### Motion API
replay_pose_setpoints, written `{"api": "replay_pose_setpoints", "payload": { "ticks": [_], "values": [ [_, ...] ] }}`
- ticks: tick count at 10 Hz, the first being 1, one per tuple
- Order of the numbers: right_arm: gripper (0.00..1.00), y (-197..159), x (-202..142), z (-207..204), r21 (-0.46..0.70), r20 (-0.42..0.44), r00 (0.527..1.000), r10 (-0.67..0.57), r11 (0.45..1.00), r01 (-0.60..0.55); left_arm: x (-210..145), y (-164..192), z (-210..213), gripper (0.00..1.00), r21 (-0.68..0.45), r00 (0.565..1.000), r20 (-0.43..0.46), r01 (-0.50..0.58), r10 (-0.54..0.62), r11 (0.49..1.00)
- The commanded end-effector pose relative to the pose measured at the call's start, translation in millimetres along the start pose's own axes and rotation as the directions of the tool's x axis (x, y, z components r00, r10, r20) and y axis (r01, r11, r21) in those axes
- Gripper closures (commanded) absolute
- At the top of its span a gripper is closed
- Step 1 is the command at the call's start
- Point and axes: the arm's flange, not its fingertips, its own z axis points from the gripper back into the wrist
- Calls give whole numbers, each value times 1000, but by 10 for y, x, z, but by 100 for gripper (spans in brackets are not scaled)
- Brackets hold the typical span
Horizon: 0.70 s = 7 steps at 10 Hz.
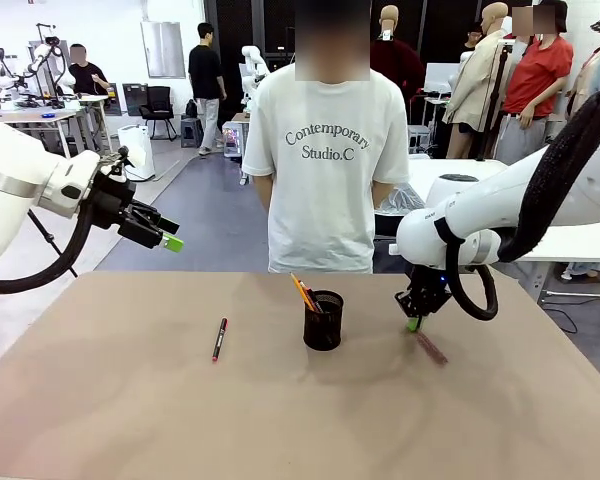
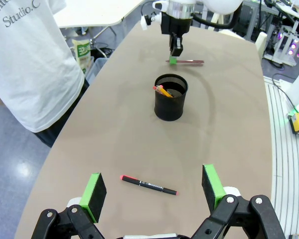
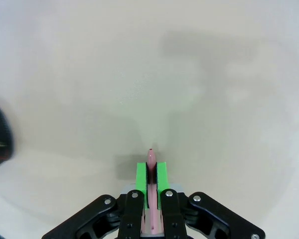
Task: Place the pens into the pen holder.
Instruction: Pick up a writing instrument from the table and place it into the Pen holder.
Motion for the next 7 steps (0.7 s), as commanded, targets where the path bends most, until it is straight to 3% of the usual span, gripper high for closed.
{"api": "replay_pose_setpoints", "payload": {
  "ticks": [1, 2, 4, 7],
  "values": [
    [100, 2, -74, 301, 180, 203, 978, 54, 979, -91, 9, -8, 5, 0, 4, 1000, -9, 2, -2, 1000],
    [100, 5, -93, 440, 246, 289, 955, 70, 959, -144, 9, -8, 5, 0, 4, 1000, -9, 2, -2, 1000],
    [100, -7, -165, 804, 349, 494, 866, 76, 895, -278, 9, -8, 5, 0, 4, 1000, -9, 2, -2, 1000],
    [100, -115, -412, 1258, 431, 695, 700, 163, 685, -587, 9, -8, 5, 0, 4, 1000, -9, 2, -2, 1000]
  ]
}}
